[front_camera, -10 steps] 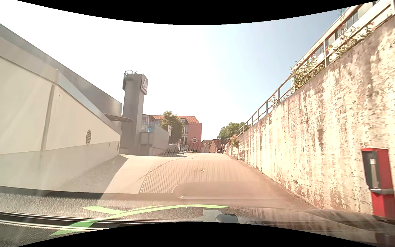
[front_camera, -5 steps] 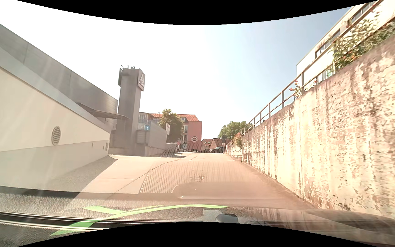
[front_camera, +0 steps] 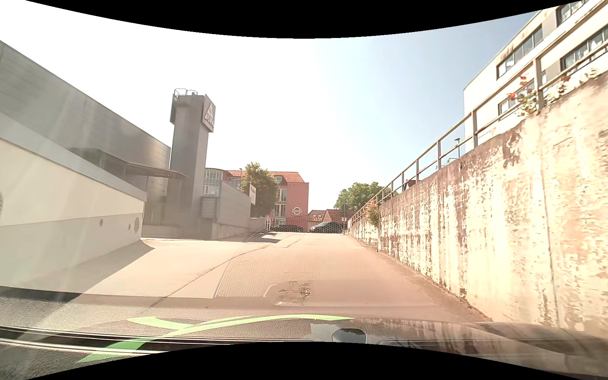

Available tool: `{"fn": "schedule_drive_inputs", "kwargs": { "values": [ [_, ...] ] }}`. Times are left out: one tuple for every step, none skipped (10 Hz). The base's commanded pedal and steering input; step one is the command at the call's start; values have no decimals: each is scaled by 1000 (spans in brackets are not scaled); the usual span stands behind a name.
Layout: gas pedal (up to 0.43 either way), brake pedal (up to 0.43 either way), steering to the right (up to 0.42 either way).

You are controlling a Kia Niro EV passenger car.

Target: Follow the waypoints while adhering to traffic rules and regulations

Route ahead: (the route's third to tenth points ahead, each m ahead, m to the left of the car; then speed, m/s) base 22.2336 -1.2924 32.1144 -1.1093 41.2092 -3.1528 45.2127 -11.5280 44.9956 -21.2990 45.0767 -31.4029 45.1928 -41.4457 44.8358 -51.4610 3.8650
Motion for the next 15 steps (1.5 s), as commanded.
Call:
{"fn": "schedule_drive_inputs", "kwargs": {
  "values": [
    [260, 0, 17],
    [260, 0, 17],
    [260, 0, 17],
    [260, 0, 17],
    [260, 0, 17],
    [260, 0, 14],
    [260, 0, 12],
    [260, 0, 6],
    [260, 0, 6],
    [260, 0, 6],
    [260, 0, 5],
    [260, 0, 5],
    [260, 0, 6],
    [260, 0, 5],
    [260, 0, 5]
  ]
}}
